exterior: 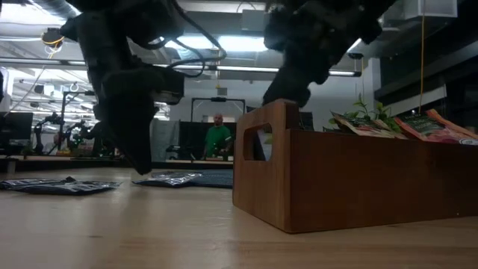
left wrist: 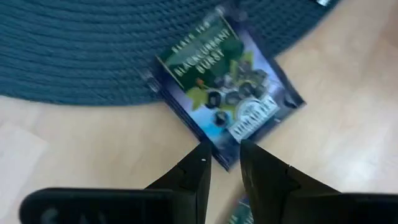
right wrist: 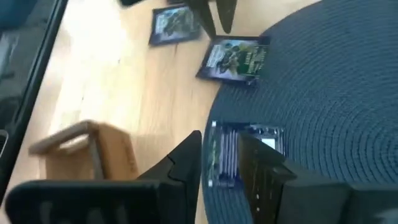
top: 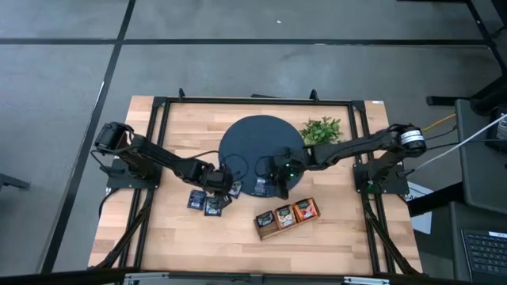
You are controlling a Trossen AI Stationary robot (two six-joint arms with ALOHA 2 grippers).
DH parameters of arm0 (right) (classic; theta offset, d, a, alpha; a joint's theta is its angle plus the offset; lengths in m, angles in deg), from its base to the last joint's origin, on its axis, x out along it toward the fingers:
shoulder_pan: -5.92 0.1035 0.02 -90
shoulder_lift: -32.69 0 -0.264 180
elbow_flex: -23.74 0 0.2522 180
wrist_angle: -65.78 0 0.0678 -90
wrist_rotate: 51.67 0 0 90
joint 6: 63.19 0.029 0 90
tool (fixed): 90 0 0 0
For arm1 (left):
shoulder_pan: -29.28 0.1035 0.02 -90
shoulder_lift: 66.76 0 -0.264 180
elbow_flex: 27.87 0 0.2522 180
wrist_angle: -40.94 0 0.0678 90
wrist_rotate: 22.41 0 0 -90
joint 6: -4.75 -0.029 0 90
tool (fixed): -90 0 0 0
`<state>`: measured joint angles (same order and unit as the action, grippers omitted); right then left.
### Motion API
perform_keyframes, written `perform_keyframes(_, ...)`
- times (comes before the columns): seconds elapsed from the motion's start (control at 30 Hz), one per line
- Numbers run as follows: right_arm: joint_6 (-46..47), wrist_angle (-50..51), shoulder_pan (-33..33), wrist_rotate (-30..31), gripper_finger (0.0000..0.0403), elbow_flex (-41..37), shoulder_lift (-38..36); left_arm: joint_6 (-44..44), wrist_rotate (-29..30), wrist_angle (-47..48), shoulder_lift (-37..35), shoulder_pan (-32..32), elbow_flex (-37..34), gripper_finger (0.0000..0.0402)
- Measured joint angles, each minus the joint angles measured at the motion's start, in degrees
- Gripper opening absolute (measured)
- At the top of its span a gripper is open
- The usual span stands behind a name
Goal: Pick & Place Tea
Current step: Put the purple tea bag into the left section of the wooden organizer
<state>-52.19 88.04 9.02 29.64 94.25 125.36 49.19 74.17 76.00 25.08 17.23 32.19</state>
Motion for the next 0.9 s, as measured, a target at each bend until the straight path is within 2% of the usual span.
perform_keyframes(0.1,2.7,-3.8,-1.0,-0.2,0.0103,0.0,2.4,0.0,2.8,-1.4,1.1,-0.9,0.0,0.0081)
perform_keyframes(0.33,9.6,-9.0,-3.3,-4.6,0.0104,0.0,7.7,0.4,2.7,-6.4,6.9,-1.1,0.4,0.0081)
perform_keyframes(0.53,12.9,-10.0,-5.5,-9.5,0.0104,0.0,10.2,0.9,5.2,-11.0,8.6,-1.1,0.4,0.0081)
perform_keyframes(0.7,14.3,-9.7,-7.3,-10.6,0.0104,0.0,10.9,-0.3,7.0,-15.6,9.0,-0.9,0.0,0.0081)
perform_keyframes(0.9,15.0,-9.5,-9.3,-11.3,0.0104,0.0,11.2,0.2,7.5,-16.3,9.9,-0.6,0.1,0.0073)
